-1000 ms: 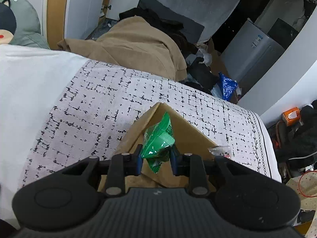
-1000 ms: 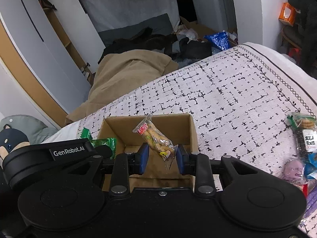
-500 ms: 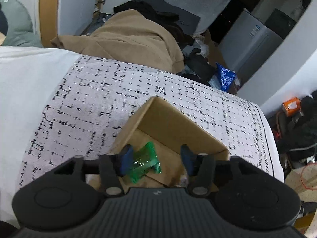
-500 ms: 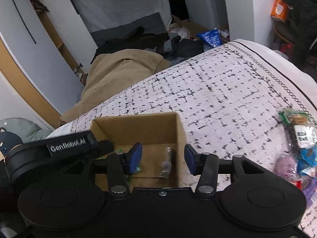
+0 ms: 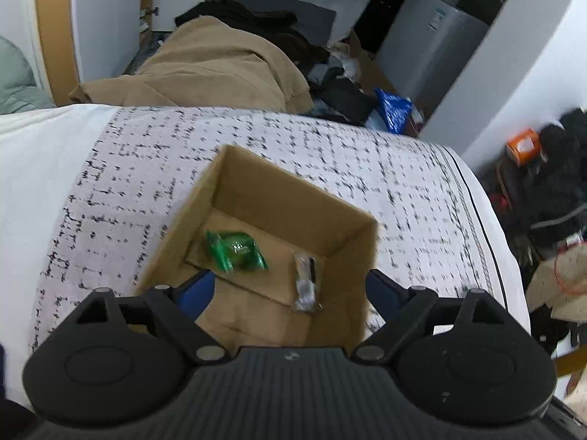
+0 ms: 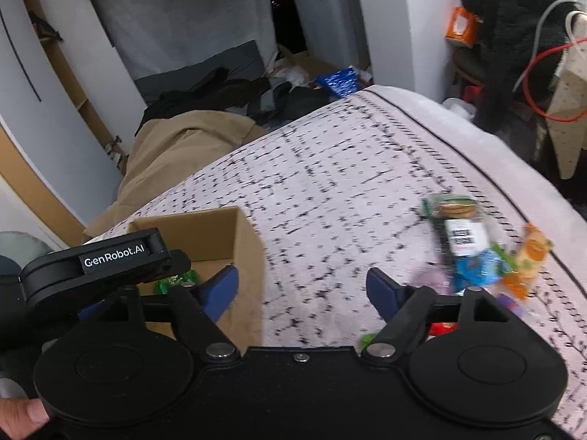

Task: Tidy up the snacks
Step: 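Open the right gripper over the box while the left releases the green candy, then move both open grippers back to the snack pile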

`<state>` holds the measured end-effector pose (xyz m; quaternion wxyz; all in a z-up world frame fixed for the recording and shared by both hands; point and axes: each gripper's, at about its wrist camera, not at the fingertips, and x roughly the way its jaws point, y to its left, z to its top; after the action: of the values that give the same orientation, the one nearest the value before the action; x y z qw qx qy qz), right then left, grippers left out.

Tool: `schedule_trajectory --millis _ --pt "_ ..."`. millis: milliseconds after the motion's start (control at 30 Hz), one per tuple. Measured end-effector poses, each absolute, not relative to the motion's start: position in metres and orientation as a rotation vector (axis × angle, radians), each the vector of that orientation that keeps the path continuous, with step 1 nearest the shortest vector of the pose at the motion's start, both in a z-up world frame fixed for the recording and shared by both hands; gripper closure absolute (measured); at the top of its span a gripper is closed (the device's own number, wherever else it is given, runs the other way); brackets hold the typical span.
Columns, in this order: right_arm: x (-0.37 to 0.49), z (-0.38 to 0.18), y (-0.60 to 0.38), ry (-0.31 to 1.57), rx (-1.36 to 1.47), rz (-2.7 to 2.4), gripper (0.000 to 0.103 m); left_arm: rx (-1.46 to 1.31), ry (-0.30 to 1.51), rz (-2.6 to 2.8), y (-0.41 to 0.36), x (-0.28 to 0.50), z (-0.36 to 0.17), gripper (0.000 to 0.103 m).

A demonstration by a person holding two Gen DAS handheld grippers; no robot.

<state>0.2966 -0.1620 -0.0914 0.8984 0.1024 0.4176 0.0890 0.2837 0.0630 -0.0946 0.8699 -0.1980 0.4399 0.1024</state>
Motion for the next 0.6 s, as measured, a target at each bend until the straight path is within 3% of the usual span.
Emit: schedule_trajectory --millis 200,600 --pt "0.283 -0.087 -0.192 0.854 0.224 0.157 0.015 -0.359 0.931 0.179 0.039 0.277 -0.089 0.013" --pt "0.261 -0.083 -0.254 0.825 0.269 0.113 0.006 -0.291 0.928 0.130 0.000 0.262 -0.079 0.005"
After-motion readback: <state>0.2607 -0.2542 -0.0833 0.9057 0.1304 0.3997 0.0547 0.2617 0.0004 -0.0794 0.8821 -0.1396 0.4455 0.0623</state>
